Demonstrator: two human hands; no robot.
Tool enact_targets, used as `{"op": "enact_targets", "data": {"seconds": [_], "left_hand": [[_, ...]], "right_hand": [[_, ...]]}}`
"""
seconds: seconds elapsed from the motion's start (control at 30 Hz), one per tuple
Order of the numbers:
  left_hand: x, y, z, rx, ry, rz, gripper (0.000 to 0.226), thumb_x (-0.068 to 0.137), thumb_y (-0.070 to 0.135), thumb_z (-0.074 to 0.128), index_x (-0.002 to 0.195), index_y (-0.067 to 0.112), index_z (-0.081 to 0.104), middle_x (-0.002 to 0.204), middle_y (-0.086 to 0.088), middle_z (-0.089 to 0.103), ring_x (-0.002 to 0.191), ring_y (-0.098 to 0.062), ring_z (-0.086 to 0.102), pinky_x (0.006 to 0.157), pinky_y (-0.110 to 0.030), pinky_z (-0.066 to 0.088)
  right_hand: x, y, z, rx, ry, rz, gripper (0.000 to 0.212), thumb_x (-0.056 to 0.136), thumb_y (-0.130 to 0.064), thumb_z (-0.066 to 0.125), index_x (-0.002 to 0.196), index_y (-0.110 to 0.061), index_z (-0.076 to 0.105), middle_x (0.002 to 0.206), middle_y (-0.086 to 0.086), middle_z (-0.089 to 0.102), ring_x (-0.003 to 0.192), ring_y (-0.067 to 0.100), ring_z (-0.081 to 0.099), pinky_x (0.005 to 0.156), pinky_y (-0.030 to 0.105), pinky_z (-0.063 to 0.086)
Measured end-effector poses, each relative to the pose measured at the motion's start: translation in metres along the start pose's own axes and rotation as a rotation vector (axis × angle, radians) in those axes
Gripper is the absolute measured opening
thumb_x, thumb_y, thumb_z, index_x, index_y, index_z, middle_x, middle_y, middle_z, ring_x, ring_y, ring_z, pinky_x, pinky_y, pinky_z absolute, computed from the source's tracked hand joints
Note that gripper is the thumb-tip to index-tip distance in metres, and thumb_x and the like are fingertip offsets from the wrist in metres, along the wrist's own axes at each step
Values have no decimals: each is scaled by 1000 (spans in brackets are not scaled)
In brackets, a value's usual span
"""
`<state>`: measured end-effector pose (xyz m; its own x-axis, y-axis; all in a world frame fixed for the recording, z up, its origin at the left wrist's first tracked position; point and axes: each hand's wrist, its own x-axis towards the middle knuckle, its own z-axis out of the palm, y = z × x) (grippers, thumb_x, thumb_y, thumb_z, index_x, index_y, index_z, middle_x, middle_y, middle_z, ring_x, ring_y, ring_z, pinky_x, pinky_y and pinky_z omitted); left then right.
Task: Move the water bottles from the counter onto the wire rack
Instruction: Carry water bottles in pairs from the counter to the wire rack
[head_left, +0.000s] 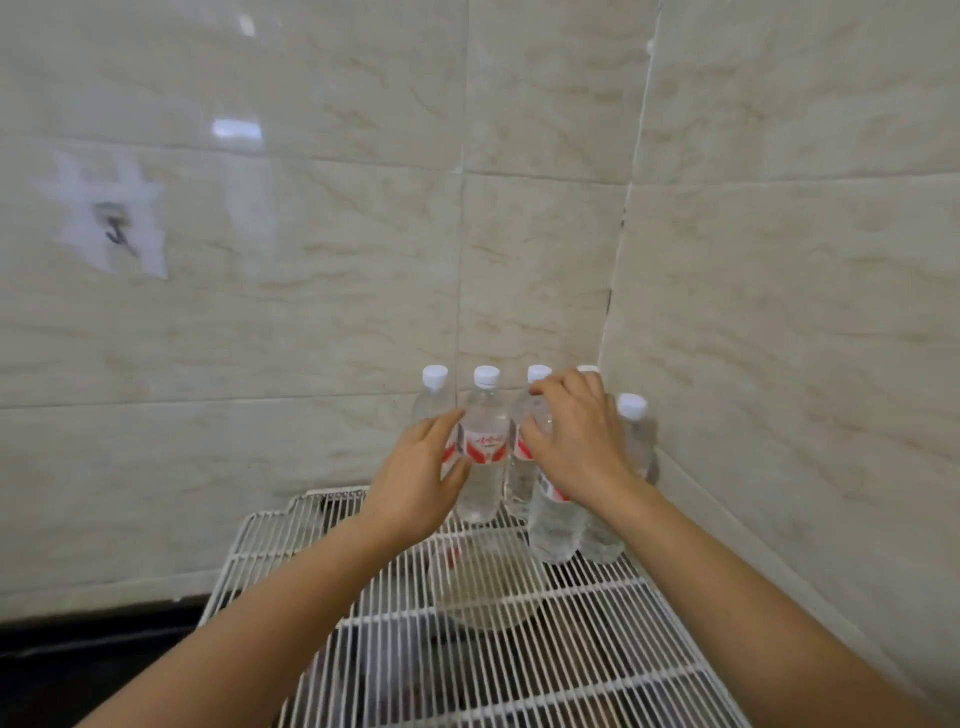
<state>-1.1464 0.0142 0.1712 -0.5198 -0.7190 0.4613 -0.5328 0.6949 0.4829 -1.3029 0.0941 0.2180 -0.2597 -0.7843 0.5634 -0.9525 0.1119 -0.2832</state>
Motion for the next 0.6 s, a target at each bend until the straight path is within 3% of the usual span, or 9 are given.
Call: {"op": "enact_targets", "data": {"seconds": [0.27, 0.4, 0.6], "left_hand": [[-122, -114, -109, 141, 108, -260, 50, 95, 29, 47, 143, 20, 33, 147, -2, 38, 134, -20, 37, 107, -31, 32], [-217, -176, -174, 198, 140, -456, 50, 96, 29, 45, 143, 21, 31, 146, -3, 39, 125, -22, 46, 98, -37, 43], [-364, -258, -275, 309, 143, -686, 51, 95, 30, 45, 144, 19, 32, 146, -4, 37, 135, -22, 32, 101, -37, 41]], "right_hand": [[-40, -160, 95, 165, -224, -193, 40, 93, -28, 51, 129, -13, 52, 131, 5, 49, 127, 22, 35, 102, 35, 30], [-94, -261, 142, 209, -404, -274, 45, 93, -30, 51, 134, -12, 46, 135, 6, 46, 130, 23, 33, 106, 35, 30], [-173, -416, 185, 272, -531, -406, 41, 95, -29, 49, 133, -12, 48, 131, 4, 50, 126, 23, 37, 103, 35, 34]]}}
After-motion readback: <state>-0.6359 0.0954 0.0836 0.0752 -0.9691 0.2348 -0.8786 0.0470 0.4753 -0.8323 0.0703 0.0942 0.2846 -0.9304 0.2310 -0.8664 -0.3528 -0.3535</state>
